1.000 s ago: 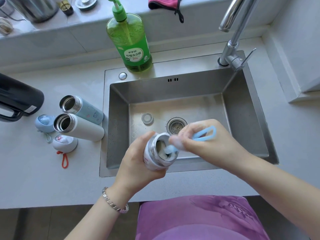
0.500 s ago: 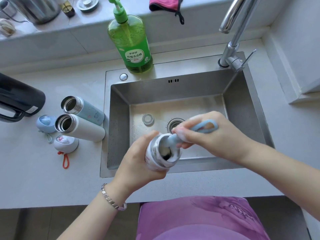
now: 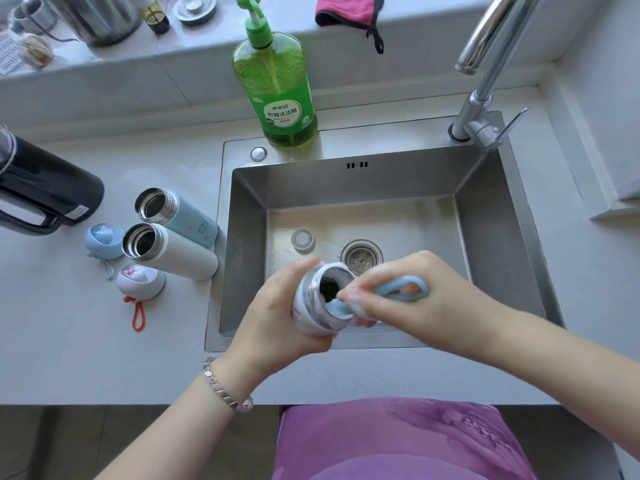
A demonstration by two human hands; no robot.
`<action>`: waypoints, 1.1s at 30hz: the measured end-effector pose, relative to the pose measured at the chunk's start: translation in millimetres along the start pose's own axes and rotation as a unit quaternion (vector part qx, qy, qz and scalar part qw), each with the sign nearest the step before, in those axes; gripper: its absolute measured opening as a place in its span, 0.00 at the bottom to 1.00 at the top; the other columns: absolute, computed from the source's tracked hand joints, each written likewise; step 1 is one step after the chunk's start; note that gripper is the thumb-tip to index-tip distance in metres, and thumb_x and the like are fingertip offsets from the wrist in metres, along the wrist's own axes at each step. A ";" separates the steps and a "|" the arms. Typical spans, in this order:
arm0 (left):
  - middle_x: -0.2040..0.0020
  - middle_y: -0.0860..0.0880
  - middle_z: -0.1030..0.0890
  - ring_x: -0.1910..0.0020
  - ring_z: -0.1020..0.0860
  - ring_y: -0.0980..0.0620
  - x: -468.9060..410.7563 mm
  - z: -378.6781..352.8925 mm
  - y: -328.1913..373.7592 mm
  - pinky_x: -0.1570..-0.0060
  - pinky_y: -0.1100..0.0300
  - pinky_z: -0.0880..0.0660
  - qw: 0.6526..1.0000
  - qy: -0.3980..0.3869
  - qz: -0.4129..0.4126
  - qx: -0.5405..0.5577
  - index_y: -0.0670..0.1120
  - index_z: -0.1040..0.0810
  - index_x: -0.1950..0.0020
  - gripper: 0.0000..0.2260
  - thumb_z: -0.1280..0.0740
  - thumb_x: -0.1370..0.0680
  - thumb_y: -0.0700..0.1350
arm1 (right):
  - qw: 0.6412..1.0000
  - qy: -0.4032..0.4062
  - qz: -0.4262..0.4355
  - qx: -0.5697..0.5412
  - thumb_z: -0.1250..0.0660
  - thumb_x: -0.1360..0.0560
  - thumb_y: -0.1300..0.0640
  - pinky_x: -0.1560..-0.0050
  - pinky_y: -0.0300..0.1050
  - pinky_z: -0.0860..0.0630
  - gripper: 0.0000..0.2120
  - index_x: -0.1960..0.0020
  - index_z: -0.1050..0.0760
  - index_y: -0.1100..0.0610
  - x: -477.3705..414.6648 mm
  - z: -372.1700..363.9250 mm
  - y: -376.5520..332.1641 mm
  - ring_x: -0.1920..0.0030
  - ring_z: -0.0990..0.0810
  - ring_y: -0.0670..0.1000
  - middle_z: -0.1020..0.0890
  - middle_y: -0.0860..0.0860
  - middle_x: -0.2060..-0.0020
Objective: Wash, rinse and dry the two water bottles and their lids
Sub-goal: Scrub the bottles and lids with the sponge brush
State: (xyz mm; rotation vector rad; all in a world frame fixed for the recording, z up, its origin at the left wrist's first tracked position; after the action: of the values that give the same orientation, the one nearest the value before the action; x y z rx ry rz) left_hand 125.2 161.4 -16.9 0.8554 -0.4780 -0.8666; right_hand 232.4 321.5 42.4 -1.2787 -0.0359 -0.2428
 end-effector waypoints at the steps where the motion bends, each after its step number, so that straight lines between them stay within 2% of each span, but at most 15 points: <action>1: 0.52 0.56 0.24 0.55 0.24 0.55 0.3 -2.5 0.7 0.54 0.62 0.26 1.000 0.006 0.002 0.002 0.58 0.32 0.41 0.33 0.25 0.43 0.46 | 1.000 0.000 -0.010 -0.030 0.32 0.26 0.62 0.59 0.48 0.22 0.07 0.60 0.19 0.64 -3.8 -0.5 -1.6 0.65 0.19 0.53 0.17 0.56 0.68; 3: 0.52 0.56 0.24 0.55 0.24 0.53 1.2 -4.1 0.6 0.55 0.60 0.26 1.000 0.015 0.005 0.011 0.57 0.31 0.41 0.33 0.25 0.43 0.43 | 0.995 0.036 -0.025 -0.087 0.32 0.26 0.63 0.60 0.45 0.21 0.06 0.58 0.19 0.66 -9.8 6.5 0.7 0.66 0.18 0.53 0.17 0.59 0.66; 6: 0.51 0.56 0.24 0.55 0.24 0.52 -0.4 3.5 -1.9 0.55 0.59 0.26 0.999 0.022 -0.018 -0.018 0.53 0.31 0.40 0.34 0.24 0.43 0.43 | 0.995 0.060 -0.030 -0.072 0.31 0.26 0.59 0.59 0.43 0.22 0.08 0.59 0.18 0.63 -3.8 8.5 6.7 0.64 0.19 0.51 0.17 0.55 0.66; 7: 0.51 0.58 0.24 0.55 0.24 0.54 -2.0 5.4 -1.8 0.55 0.60 0.26 0.999 0.026 -0.022 -0.027 0.53 0.31 0.40 0.34 0.24 0.43 0.43 | 0.997 0.048 -0.029 -0.054 0.32 0.26 0.59 0.59 0.44 0.22 0.09 0.59 0.18 0.63 -0.4 5.0 4.7 0.64 0.19 0.51 0.17 0.55 0.67; 9: 0.52 0.59 0.24 0.56 0.25 0.56 -4.7 5.0 2.3 0.55 0.63 0.27 0.999 0.035 -0.019 -0.027 0.57 0.31 0.42 0.34 0.24 0.44 0.43 | 0.995 0.026 -0.035 -0.086 0.33 0.25 0.62 0.60 0.44 0.20 0.08 0.59 0.19 0.66 0.0 -1.3 -5.1 0.66 0.18 0.52 0.17 0.60 0.67; 12: 0.52 0.57 0.24 0.57 0.25 0.55 -6.4 1.3 6.5 0.57 0.62 0.27 0.999 0.046 -0.009 -0.014 0.60 0.31 0.44 0.33 0.24 0.45 0.42 | 0.985 0.063 -0.033 -0.154 0.34 0.26 0.65 0.62 0.47 0.18 0.07 0.58 0.20 0.69 -8.9 4.3 -7.1 0.67 0.16 0.56 0.18 0.66 0.65; 14: 0.52 0.57 0.23 0.56 0.25 0.56 -8.5 5.7 3.9 0.56 0.64 0.27 0.998 0.052 -0.011 -0.024 0.59 0.30 0.43 0.33 0.24 0.45 0.42 | 0.989 0.098 -0.018 -0.112 0.33 0.26 0.64 0.61 0.48 0.18 0.07 0.57 0.19 0.68 -6.6 10.6 -1.4 0.65 0.17 0.56 0.17 0.62 0.65; 16: 0.51 0.58 0.22 0.54 0.24 0.56 -11.1 10.0 -0.7 0.53 0.62 0.27 0.997 0.050 -0.027 -0.060 0.57 0.29 0.42 0.33 0.24 0.45 0.44 | 0.997 0.070 -0.010 -0.034 0.33 0.25 0.61 0.58 0.49 0.21 0.08 0.57 0.18 0.65 1.5 5.9 -0.7 0.64 0.18 0.53 0.17 0.58 0.66; 18: 0.52 0.60 0.23 0.55 0.25 0.57 -10.8 8.3 -2.4 0.53 0.62 0.28 0.994 0.048 -0.035 -0.089 0.56 0.29 0.43 0.33 0.25 0.45 0.45 | 0.999 0.033 -0.022 -0.019 0.33 0.25 0.62 0.58 0.49 0.21 0.07 0.57 0.18 0.63 5.9 0.9 -7.0 0.64 0.18 0.52 0.17 0.56 0.67; 20: 0.55 0.64 0.26 0.56 0.26 0.57 -7.6 3.2 -2.8 0.56 0.67 0.30 0.993 0.041 -0.039 -0.104 0.56 0.30 0.43 0.32 0.26 0.46 0.46 | 0.997 0.024 -0.033 -0.068 0.33 0.26 0.64 0.60 0.47 0.19 0.06 0.58 0.18 0.64 2.6 6.6 -13.1 0.65 0.17 0.54 0.17 0.58 0.67; 24: 0.54 0.60 0.24 0.57 0.26 0.57 -3.2 1.9 -7.0 0.58 0.57 0.28 0.991 0.046 -0.058 -0.115 0.55 0.29 0.44 0.30 0.27 0.45 0.49 | 0.986 0.046 -0.065 -0.146 0.34 0.27 0.66 0.64 0.44 0.18 0.06 0.58 0.19 0.66 0.1 32.3 -19.7 0.65 0.16 0.58 0.17 0.62 0.66; 26: 0.53 0.61 0.22 0.56 0.25 0.58 -7.1 1.8 -1.2 0.56 0.59 0.27 0.996 0.054 -0.033 -0.058 0.57 0.30 0.43 0.30 0.27 0.44 0.50 | 0.976 0.063 -0.083 -0.190 0.35 0.27 0.67 0.66 0.43 0.19 0.06 0.58 0.20 0.68 1.3 28.3 -19.8 0.68 0.16 0.57 0.18 0.63 0.67; 28: 0.50 0.66 0.24 0.54 0.25 0.60 -11.4 -1.5 8.0 0.54 0.62 0.27 0.997 0.054 -0.043 -0.026 0.57 0.30 0.43 0.30 0.28 0.44 0.50 | 0.962 0.081 -0.116 -0.233 0.36 0.26 0.67 0.68 0.40 0.20 0.06 0.59 0.21 0.67 2.6 15.3 -18.9 0.70 0.17 0.54 0.18 0.64 0.69; 30: 0.50 0.67 0.26 0.54 0.25 0.60 -12.9 -3.9 8.7 0.53 0.59 0.27 0.996 0.050 -0.071 -0.036 0.55 0.30 0.42 0.29 0.28 0.43 0.50 | 0.952 0.092 -0.140 -0.256 0.36 0.26 0.67 0.68 0.37 0.22 0.07 0.58 0.20 0.66 4.6 9.0 -14.6 0.71 0.17 0.53 0.18 0.64 0.69; 33: 0.48 0.66 0.25 0.54 0.25 0.59 -10.1 -0.4 -2.8 0.54 0.61 0.27 0.997 0.067 -0.033 -0.033 0.57 0.29 0.43 0.31 0.26 0.44 0.47 | 0.943 0.117 -0.150 -0.275 0.37 0.26 0.67 0.68 0.36 0.22 0.07 0.58 0.21 0.66 8.3 17.7 -10.6 0.70 0.17 0.53 0.17 0.62 0.69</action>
State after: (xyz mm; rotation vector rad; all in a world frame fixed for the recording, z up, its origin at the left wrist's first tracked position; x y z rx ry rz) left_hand 118.4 168.9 -19.7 0.8657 -0.3028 -0.8744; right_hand 240.3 334.2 58.9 -1.7911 0.0454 -0.7048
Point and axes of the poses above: each hand's wrist, its own x-axis away from the middle knuckle, its own z-axis out of the back of the hand, y = z × x, the point moved 1 cm from there along -x, towards the middle knuckle
